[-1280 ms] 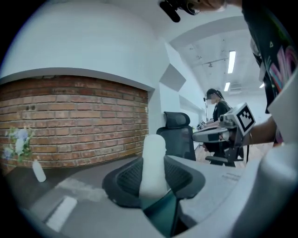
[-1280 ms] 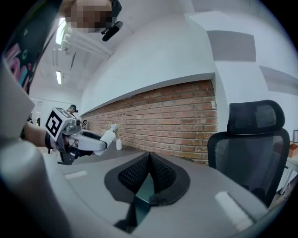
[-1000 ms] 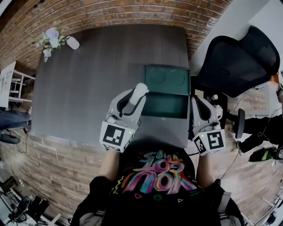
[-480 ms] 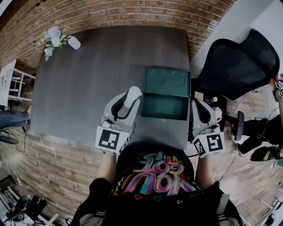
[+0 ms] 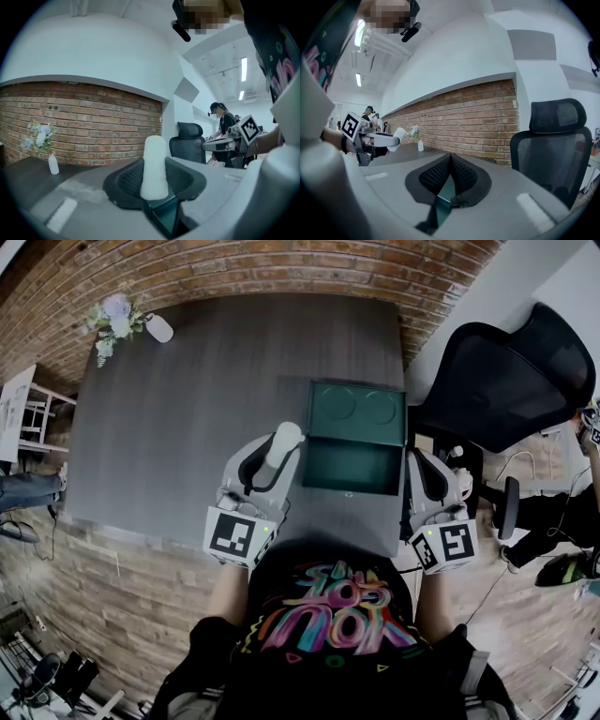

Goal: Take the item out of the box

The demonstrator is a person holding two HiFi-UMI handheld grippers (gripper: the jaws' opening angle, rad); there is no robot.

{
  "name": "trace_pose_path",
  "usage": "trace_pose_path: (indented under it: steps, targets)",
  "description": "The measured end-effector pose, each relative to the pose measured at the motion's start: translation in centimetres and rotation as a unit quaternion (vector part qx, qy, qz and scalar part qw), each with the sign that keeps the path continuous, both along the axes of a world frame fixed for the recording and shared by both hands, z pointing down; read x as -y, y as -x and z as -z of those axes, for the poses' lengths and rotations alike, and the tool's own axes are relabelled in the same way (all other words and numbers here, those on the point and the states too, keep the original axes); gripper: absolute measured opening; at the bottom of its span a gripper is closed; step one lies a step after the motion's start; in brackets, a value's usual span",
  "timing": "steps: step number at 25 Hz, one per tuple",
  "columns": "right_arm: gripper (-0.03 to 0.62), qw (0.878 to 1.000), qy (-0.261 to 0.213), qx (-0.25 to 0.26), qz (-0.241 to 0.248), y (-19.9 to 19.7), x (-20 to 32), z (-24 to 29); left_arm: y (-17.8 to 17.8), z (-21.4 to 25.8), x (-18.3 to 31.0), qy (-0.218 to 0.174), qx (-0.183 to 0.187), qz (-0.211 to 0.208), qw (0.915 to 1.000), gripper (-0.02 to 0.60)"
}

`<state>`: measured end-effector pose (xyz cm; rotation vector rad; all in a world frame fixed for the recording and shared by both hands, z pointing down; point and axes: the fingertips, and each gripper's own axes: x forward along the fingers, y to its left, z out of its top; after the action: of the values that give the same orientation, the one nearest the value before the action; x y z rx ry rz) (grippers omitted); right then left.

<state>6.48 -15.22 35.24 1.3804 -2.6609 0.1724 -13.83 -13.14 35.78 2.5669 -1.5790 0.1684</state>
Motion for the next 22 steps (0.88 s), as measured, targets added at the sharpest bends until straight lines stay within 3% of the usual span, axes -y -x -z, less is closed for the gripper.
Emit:
trace_pose_path:
  steps: [22]
  targets:
    - [0.001,1.000,0.010,0.002,0.013,0.39,0.60,-0.69,-0.01,-0.67,0.37,0.017,-0.002,0.009,0.9998,0.140]
